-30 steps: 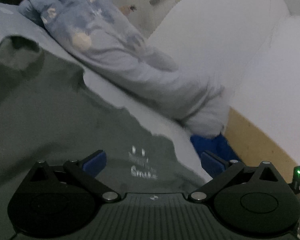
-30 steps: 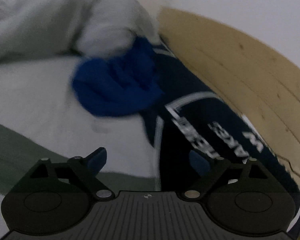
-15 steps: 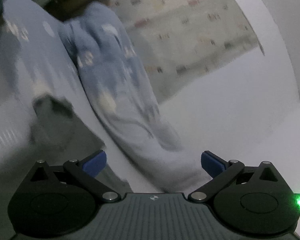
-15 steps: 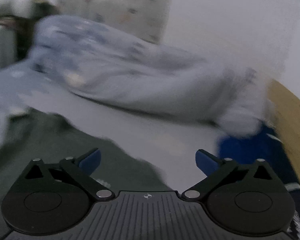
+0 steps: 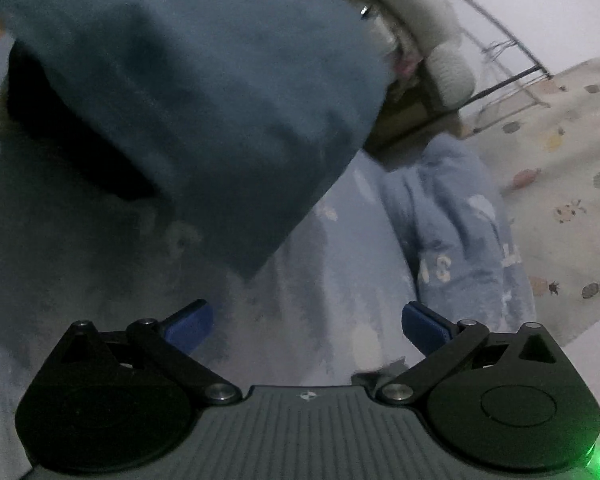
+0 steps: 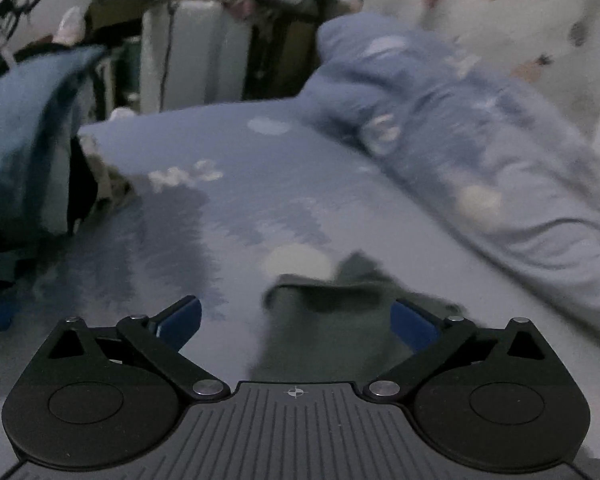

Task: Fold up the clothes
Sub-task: 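Grasp the grey T-shirt edge with the right gripper, then lift the grey T-shirt up off the bed with the right gripper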

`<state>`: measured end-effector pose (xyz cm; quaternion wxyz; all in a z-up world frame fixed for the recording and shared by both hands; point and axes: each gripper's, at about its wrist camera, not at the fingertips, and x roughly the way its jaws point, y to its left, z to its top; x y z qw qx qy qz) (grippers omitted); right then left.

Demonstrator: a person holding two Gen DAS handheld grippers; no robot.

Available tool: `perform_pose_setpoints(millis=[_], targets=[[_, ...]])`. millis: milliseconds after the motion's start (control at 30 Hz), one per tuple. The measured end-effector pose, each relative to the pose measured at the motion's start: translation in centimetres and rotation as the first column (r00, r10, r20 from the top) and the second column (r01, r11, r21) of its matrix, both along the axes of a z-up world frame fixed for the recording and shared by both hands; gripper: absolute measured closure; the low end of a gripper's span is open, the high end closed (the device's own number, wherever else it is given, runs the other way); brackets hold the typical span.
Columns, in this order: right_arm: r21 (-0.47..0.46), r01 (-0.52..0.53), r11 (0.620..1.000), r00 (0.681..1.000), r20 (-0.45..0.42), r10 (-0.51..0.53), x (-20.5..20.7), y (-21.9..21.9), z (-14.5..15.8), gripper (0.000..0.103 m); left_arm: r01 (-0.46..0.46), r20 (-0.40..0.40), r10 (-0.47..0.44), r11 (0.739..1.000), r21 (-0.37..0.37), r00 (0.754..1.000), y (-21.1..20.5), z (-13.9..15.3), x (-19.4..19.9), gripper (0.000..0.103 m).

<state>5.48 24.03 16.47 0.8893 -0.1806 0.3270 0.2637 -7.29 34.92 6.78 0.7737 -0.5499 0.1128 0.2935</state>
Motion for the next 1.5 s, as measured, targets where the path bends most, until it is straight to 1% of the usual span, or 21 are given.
perform_pose_setpoints(millis=[100,133,167,233,333,433,500,567,600,700,800,867,1000,1100,1200,1333,1367,1400,1433,1467,1500], targets=[[-0.083,-0.006,0.997,0.999,-0.043,0.002,1.5,2.2,-4.1,0.024,0.035,-0.023,-0.036,0.997,-0.070,0.999,0.0,-1.2,0.4,0.000],[-0.114,0.004,0.993,0.999,-0.034,-0.008,1.9,2.5,-5.0,0.037,0.037,-0.030,-0.040,0.995,-0.090,0.999,0.0,-1.6,0.5,0.000],[-0.115,0.035,0.993,0.999,-0.035,-0.039,2.2,2.1,-5.6,0.047,0.037,-0.032,-0.040,0.994,-0.103,0.999,0.0,-1.9,0.5,0.000],[-0.115,0.097,0.989,0.994,-0.037,-0.102,2.7,1.3,-6.7,0.073,0.040,-0.032,-0.044,0.992,-0.118,0.999,0.2,-2.2,0.7,0.000],[0.004,0.200,0.980,0.979,-0.048,-0.199,2.9,-2.1,-5.9,0.095,0.062,-0.026,-0.065,0.993,-0.104,0.998,-0.2,-2.3,0.9,0.000],[0.166,0.342,0.925,0.940,-0.059,-0.336,1.6,-7.7,-3.4,0.096,0.094,-0.017,-0.096,0.992,-0.088,0.995,-0.8,-2.0,1.2,0.000],[0.276,0.450,0.849,0.893,-0.110,-0.437,0.8,-12.4,-2.2,0.096,0.108,-0.014,-0.110,0.991,-0.083,0.994,-1.2,-1.8,1.2,0.000],[0.320,0.545,0.775,0.838,-0.180,-0.515,-0.2,-16.7,-2.3,0.095,0.128,-0.013,-0.130,0.989,-0.072,0.991,-1.8,-1.7,1.4,0.000],[0.308,0.587,0.749,0.809,-0.200,-0.552,-0.6,-18.6,-2.8,0.094,0.141,-0.015,-0.142,0.988,-0.067,0.990,-2.1,-1.7,1.5,0.000],[0.203,0.676,0.709,0.734,-0.272,-0.622,-1.6,-22.2,-4.5,0.086,0.182,-0.030,-0.184,0.981,-0.067,0.982,-3.0,-1.9,1.9,0.000],[0.120,0.708,0.696,0.702,-0.228,-0.675,-3.2,-23.5,-4.4,0.056,0.203,-0.058,-0.208,0.976,-0.084,0.976,-3.8,-2.3,2.5,0.000],[0.091,0.705,0.704,0.708,-0.155,-0.689,-4.1,-23.1,-3.1,0.056,0.203,-0.061,-0.209,0.974,-0.097,0.976,-4.1,-2.5,2.7,0.000],[0.076,0.551,0.831,0.832,0.020,-0.554,-4.7,-18.4,0.2,0.053,0.172,-0.049,-0.178,0.980,-0.101,0.983,-4.7,-2.3,2.2,0.000],[0.067,0.390,0.919,0.918,0.053,-0.393,-3.0,-13.4,0.2,0.046,0.139,-0.043,-0.144,0.985,-0.102,0.989,-4.7,-2.0,2.1,0.000],[0.018,0.273,0.962,0.961,0.041,-0.274,-0.8,-8.7,-2.2,0.045,0.100,-0.040,-0.105,0.989,-0.111,0.994,-4.3,-2.0,1.9,0.000],[-0.005,0.259,0.966,0.965,-0.038,-0.259,2.2,-5.5,-5.8,0.047,0.079,-0.032,-0.084,0.988,-0.131,0.996,-3.7,-2.1,2.0,0.000],[0.009,0.291,0.957,0.956,-0.042,-0.291,1.8,-6.8,-5.6,0.048,0.078,-0.031,-0.083,0.988,-0.134,0.996,-3.7,-2.2,2.1,0.000],[0.022,0.324,0.946,0.945,-0.046,-0.323,1.3,-8.1,-5.3,0.063,0.080,-0.034,-0.085,0.988,-0.135,0.996,-3.6,-2.3,2.1,0.000],[0.035,0.356,0.934,0.934,-0.051,-0.354,0.9,-9.3,-5.1,0.090,0.081,-0.037,-0.087,0.987,-0.139,0.996,-3.6,-2.4,2.2,0.000],[0.049,0.388,0.921,0.921,-0.056,-0.385,0.4,-10.6,-4.9,0.096,0.082,-0.042,-0.089,0.986,-0.147,0.995,-3.6,-2.6,2.3,0.000],[0.062,0.419,0.906,0.908,-0.062,-0.415,0.0,-11.9,-4.6,0.096,0.084,-0.046,-0.092,0.984,-0.157,0.995,-3.6,-2.8,2.4,0.000]])
